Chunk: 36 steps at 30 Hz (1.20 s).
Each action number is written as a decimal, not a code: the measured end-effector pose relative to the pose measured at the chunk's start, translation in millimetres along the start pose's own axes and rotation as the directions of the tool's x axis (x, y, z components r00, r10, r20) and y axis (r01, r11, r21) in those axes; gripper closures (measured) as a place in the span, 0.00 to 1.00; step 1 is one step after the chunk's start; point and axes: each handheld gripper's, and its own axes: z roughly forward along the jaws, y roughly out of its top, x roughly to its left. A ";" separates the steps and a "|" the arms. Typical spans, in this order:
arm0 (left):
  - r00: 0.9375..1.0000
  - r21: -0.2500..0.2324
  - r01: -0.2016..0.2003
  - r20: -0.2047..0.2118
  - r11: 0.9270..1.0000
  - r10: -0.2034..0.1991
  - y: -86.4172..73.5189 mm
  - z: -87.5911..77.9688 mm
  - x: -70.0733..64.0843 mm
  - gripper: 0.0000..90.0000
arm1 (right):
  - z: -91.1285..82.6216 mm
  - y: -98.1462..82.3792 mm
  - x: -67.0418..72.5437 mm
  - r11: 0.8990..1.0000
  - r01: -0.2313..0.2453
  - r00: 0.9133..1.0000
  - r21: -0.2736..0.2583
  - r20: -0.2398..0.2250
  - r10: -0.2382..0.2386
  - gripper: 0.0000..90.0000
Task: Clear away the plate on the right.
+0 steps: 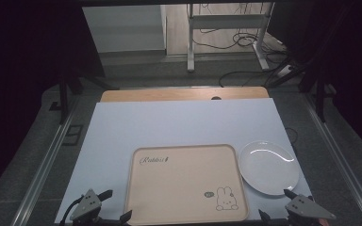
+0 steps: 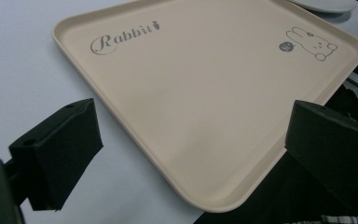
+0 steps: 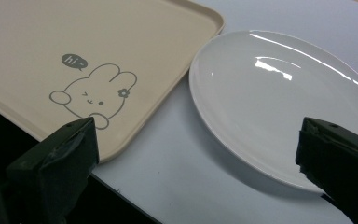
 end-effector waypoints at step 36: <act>1.000 0.005 -0.001 -0.003 1.000 0.001 0.2 0.7 -0.4 0.04 | 28.9 14.0 9.9 0.956 0.212 0.947 0.204 0.199 -0.252 0.25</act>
